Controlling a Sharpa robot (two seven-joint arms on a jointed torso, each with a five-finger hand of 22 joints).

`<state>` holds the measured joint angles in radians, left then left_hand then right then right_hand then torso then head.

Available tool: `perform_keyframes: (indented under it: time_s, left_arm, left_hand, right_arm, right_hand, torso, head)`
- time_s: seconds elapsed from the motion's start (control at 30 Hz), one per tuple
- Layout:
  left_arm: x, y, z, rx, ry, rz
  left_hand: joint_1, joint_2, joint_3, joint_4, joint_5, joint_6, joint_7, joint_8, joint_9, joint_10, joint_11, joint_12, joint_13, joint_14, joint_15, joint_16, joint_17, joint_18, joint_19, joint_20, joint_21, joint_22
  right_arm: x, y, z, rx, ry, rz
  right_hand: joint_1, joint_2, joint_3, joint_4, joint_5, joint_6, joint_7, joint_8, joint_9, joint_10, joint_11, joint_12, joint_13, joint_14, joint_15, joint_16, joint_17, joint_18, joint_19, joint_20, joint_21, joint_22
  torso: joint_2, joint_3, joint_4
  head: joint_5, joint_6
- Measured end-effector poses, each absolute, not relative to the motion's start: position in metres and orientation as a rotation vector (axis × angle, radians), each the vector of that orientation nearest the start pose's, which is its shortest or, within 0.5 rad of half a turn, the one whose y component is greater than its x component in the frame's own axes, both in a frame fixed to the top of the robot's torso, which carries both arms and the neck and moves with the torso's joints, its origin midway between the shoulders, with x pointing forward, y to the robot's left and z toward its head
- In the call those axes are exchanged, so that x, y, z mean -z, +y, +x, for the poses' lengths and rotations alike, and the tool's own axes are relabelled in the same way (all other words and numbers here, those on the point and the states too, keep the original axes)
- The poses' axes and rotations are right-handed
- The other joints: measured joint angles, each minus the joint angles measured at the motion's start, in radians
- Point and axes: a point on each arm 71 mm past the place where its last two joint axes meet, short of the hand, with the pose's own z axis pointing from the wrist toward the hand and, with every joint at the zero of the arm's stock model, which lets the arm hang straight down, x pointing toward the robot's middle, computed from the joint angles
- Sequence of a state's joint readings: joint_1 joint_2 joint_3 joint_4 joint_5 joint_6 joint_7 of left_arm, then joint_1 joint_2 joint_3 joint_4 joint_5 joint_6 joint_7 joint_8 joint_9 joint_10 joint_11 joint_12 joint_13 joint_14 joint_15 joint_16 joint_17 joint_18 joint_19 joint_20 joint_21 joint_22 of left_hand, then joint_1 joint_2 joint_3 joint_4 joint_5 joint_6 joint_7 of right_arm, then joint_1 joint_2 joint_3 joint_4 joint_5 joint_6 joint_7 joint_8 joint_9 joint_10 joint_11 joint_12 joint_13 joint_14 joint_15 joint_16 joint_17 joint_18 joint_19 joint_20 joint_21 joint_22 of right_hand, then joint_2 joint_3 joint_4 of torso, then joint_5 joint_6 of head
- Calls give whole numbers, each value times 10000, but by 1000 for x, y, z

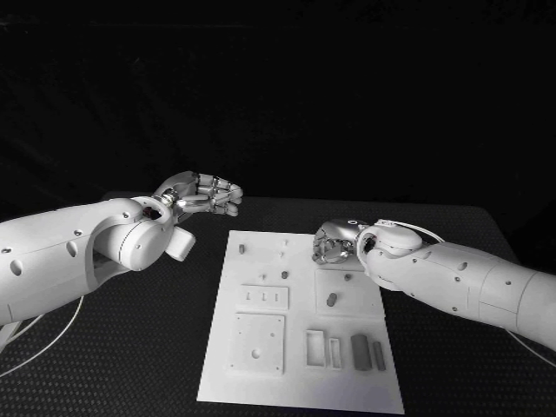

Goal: Assemble the parts on the task board

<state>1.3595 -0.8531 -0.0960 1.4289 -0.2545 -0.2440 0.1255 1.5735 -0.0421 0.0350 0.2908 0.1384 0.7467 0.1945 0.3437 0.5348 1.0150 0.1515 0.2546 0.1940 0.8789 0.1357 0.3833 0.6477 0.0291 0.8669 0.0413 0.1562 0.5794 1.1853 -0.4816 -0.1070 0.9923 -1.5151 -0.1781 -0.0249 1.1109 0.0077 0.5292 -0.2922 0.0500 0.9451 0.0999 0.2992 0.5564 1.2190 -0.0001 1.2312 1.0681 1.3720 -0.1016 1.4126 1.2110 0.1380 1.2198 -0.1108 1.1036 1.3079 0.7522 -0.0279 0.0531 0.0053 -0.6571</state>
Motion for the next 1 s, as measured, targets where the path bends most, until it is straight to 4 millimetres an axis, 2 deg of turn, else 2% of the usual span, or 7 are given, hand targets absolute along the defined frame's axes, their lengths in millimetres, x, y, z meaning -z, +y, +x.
perform_keyframes:
  time_s: [0.13,0.2,0.3,0.43,0.47,0.77,1.0]
  left_arm:
    - [137,239,523,12749,16307,-8791]
    - [137,239,523,12746,16306,-8792]
    - [137,239,523,12739,16301,-8796]
    - [137,240,523,12718,16287,-8808]
    - [137,241,523,12712,16283,-8812]
    - [137,245,524,12629,16232,-8856]
    - [137,247,525,12585,16187,-8868]
  left_hand:
    - [0,0,0,0,0,0,0,0,0,0,0,0,0,0,0,-1,0,-2,0,0,-17,0]
    - [0,0,0,0,0,0,0,0,-1,0,0,0,-1,0,0,-1,0,-4,0,0,-17,0]
    - [0,0,0,0,0,0,0,0,-1,0,0,0,-1,0,0,-1,0,-5,0,0,-17,0]
    - [0,0,0,0,0,0,0,0,-1,0,0,0,6,0,0,-1,11,-17,20,-20,-17,0]
    - [0,0,0,0,0,0,0,0,-1,0,0,0,9,0,0,-1,10,-65,37,-37,-17,-4]
    - [0,0,0,0,0,0,0,0,8,0,0,0,8,0,0,-40,21,-67,36,-37,-17,-8]
    - [-2,-2,0,0,0,0,0,0,7,0,0,0,18,0,0,-40,32,-68,36,-37,-17,-7]
  right_arm:
    - [250,-162,553,-4736,18111,-2965]
    - [251,-162,553,-4716,18052,-2974]
    - [251,-161,552,-4693,17934,-2979]
    - [251,-160,550,-4666,17743,-2975]
    - [251,-160,550,-4660,17671,-2968]
    - [239,-156,551,-4565,16792,-3000]
    - [230,-148,556,-4408,16294,-3060]
  right_hand:
    - [0,-1,1,-1,0,14,-12,45,42,5,-4,4,4,1,-1,5,0,0,0,1,4,0]
    - [-2,-3,28,-28,-7,15,-12,166,42,71,-71,54,52,1,-1,46,0,1,-1,1,58,0]
    - [-27,-29,96,9,-8,16,-13,213,42,125,-124,54,59,8,-123,46,-7,1,-1,2,58,0]
    - [-27,-29,121,-16,-12,18,-15,214,42,125,-125,54,59,-6,-140,46,-14,1,-1,3,58,0]
    - [-26,-30,121,-15,-36,19,-16,214,42,125,-125,54,59,-6,-140,46,-13,1,-1,3,58,0]
    - [27,-84,148,12,-37,51,-48,215,43,161,-161,53,58,-4,-141,45,-23,1,10,-5,95,0]
    - [2,-109,178,-17,-37,91,-82,215,45,181,-181,53,57,0,-144,45,-43,1,41,-34,95,0]
  torso:
    - [-5,0,-5]
    - [-9,0,-5]
    - [-11,0,-4]
    - [-12,-7,-4]
    - [-12,-7,-3]
    - [-22,-7,-15]
    - [-17,-7,-13]
  head:
    - [-4,-8]
    - [-7,-10]
    - [-12,-11]
    - [-12,5]
    - [-12,15]
    - [4,107]
    - [-5,227]
